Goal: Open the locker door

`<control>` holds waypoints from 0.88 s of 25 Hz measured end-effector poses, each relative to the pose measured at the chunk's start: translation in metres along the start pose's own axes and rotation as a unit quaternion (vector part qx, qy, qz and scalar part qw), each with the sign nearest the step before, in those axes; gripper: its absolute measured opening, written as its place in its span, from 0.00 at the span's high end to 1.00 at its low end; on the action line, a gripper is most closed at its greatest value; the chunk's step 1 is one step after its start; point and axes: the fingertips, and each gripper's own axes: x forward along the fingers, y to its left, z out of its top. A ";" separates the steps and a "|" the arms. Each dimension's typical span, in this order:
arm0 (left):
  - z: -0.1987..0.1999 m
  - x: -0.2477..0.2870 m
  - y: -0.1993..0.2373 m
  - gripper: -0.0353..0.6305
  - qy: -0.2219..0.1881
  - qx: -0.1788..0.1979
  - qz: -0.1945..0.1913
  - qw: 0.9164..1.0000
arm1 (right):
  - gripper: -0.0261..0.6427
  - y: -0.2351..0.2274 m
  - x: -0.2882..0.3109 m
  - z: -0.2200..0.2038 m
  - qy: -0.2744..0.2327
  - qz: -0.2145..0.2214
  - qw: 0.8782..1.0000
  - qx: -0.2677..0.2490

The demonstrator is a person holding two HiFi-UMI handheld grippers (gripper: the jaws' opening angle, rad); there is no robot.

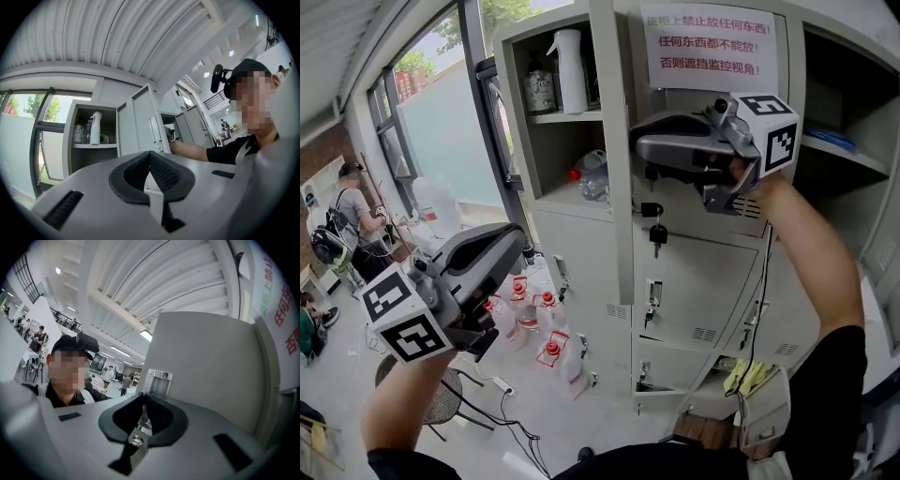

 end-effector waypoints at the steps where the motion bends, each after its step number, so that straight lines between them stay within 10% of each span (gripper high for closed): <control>1: 0.001 0.000 -0.002 0.93 -0.001 0.000 0.000 1.000 | 0.91 0.001 -0.001 0.000 0.001 0.000 1.000 -0.001; 22: 0.003 -0.029 -0.022 0.93 -0.009 -0.005 0.015 1.000 | 0.89 0.000 0.009 0.000 -0.006 -0.039 0.999 -0.035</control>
